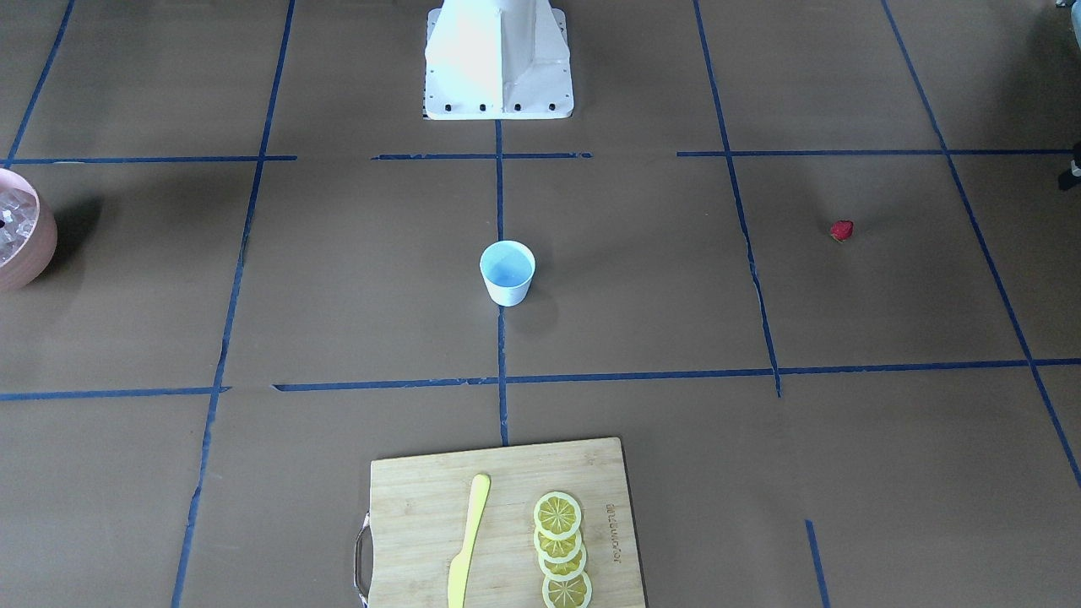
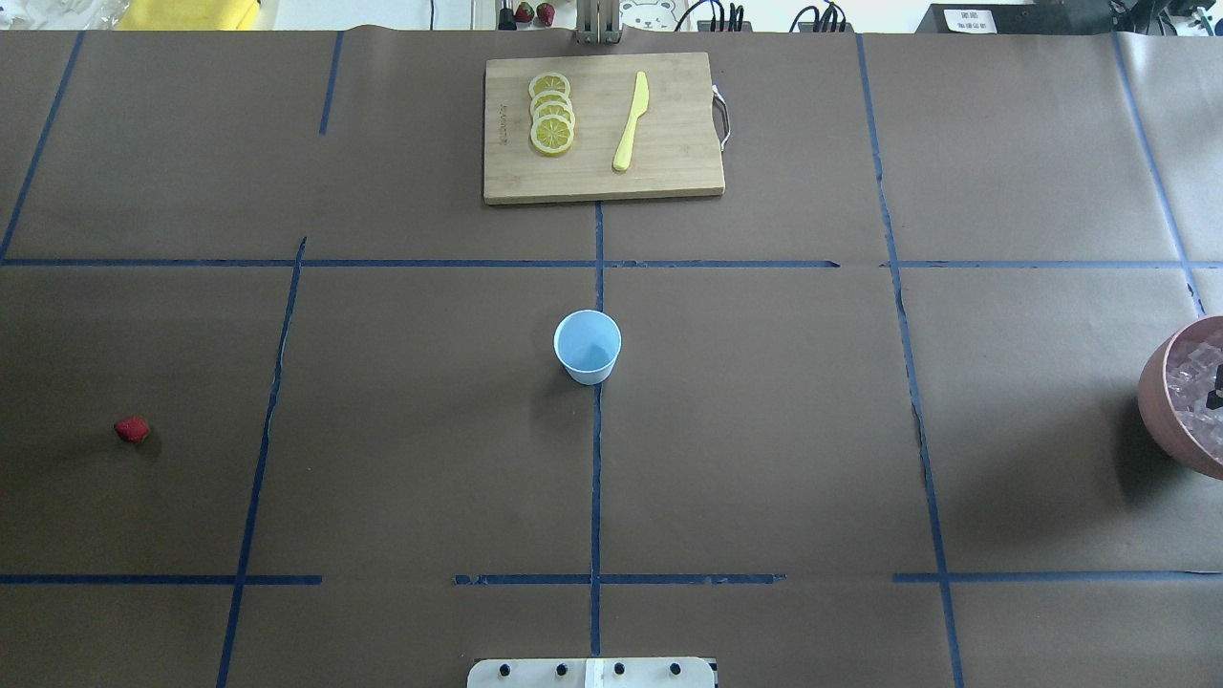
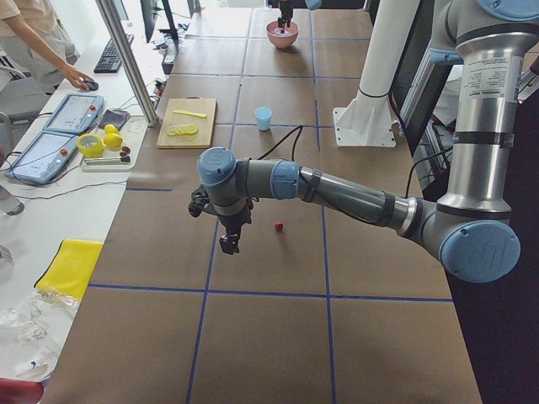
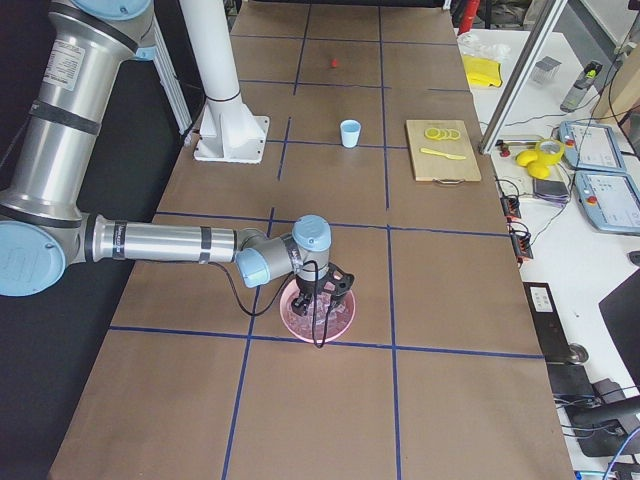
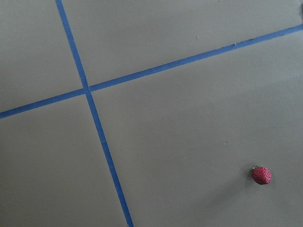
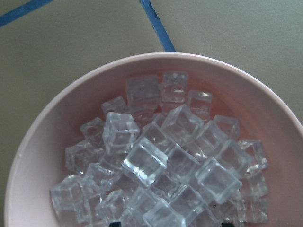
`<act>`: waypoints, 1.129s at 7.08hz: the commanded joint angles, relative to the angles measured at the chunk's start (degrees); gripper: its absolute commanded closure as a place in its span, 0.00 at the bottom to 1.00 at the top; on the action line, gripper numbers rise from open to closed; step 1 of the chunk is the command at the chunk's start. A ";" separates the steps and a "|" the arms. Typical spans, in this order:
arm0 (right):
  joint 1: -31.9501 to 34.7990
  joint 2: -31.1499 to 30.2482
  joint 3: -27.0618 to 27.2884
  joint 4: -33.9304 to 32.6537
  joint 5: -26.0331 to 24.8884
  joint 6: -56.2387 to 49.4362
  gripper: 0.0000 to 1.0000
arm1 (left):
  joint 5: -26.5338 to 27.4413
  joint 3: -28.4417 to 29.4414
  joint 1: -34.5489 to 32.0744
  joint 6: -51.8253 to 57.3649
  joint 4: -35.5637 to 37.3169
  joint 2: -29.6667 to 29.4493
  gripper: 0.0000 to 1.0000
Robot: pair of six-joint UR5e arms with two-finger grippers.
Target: Put ice and strawberries in cup
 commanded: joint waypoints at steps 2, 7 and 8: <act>-1.55 0.39 -0.36 0.00 -0.40 0.97 0.30 | 0.00 -0.05 0.00 0.01 -0.18 0.00 0.00; -1.55 0.39 -0.54 0.26 -1.20 0.79 0.57 | 0.00 -0.05 0.00 0.10 -0.18 -0.09 0.00; -1.47 0.39 -0.45 0.35 -1.28 0.71 0.62 | 0.00 0.04 0.00 -0.07 -0.87 -0.09 0.00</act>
